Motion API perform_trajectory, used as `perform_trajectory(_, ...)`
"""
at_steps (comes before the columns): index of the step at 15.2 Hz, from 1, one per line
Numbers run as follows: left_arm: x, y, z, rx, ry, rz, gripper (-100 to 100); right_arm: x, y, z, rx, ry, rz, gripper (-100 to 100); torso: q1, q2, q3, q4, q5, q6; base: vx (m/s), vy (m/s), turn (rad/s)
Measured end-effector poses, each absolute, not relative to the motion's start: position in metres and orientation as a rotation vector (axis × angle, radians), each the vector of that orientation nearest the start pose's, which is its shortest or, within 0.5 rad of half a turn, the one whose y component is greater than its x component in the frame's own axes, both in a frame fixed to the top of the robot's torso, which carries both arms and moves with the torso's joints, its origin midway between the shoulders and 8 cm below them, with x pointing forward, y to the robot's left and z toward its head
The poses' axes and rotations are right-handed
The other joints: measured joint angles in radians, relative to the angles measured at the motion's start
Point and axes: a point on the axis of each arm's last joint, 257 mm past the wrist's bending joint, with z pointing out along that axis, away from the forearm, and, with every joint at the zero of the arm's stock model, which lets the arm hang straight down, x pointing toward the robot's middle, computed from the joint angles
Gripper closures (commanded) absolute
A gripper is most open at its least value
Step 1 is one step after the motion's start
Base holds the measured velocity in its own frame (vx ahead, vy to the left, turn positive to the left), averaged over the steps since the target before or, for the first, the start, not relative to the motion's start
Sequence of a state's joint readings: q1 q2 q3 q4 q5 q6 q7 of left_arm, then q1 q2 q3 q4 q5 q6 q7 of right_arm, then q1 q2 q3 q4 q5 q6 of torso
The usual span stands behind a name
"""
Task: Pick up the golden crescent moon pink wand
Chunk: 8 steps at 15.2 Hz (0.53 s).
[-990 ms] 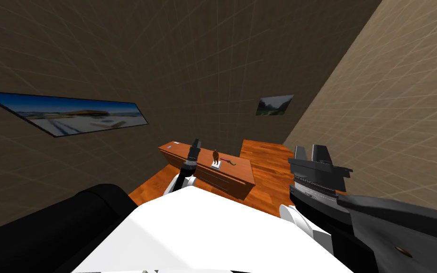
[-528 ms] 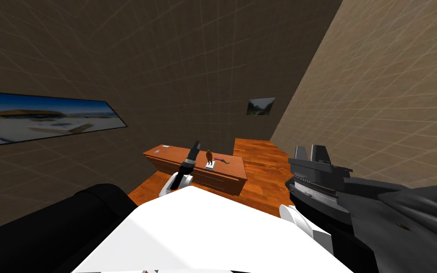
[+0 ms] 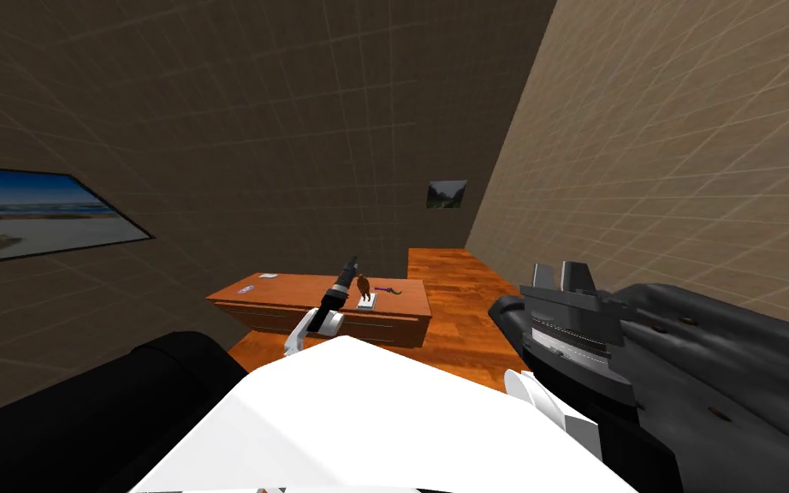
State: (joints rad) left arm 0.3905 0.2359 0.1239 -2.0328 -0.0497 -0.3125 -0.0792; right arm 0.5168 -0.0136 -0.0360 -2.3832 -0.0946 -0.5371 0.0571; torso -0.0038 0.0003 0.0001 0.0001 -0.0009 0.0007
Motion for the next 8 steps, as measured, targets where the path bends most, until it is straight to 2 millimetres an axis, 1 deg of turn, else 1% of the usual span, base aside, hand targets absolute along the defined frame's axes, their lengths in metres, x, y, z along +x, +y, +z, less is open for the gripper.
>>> perform_trajectory(2, 0.420, 0.344, -0.089, -0.698, 1.049, -0.945, -100, 0.310, -0.295, 0.072, 0.577, 0.492, 1.296, 0, 0.001, 0.000, 0.000, 0.000, 0.000, 0.000, 0.004, -0.041, -0.325)
perform_trajectory(3, 0.422, 0.352, -0.095, -0.719, 1.061, -0.929, -100, 0.310, -0.295, 0.072, 0.577, 0.492, 1.296, 0, 0.001, 0.000, 0.000, 0.000, 0.000, 0.000, 0.007, -0.046, -0.423)
perform_trajectory(4, 0.426, 0.363, -0.103, -0.744, 1.072, -0.910, -100, 0.310, -0.295, 0.072, 0.577, 0.492, 1.296, 0, 0.001, 0.000, 0.000, 0.000, 0.000, 0.001, 0.008, -0.039, -0.341)
perform_trajectory(5, 0.429, 0.372, -0.109, -0.769, 1.082, -0.893, -100, 0.310, -0.295, 0.072, 0.577, 0.492, 1.296, 0, 0.001, 0.000, 0.000, 0.000, 0.000, 0.000, 0.006, -0.019, -0.103)
perform_trajectory(7, 0.432, 0.385, -0.122, -0.813, 1.099, -0.864, -100, 0.310, -0.295, 0.072, 0.577, 0.492, 1.296, 0, 0.001, 0.000, 0.000, 0.000, 0.000, 0.000, 0.008, -0.035, -0.323)
perform_trajectory(8, 0.433, 0.394, -0.129, -0.837, 1.108, -0.846, -100, 0.310, -0.295, 0.072, 0.577, 0.492, 1.296, 0, 0.001, 0.000, 0.000, 0.000, 0.000, 0.000, 0.006, -0.018, -0.124)
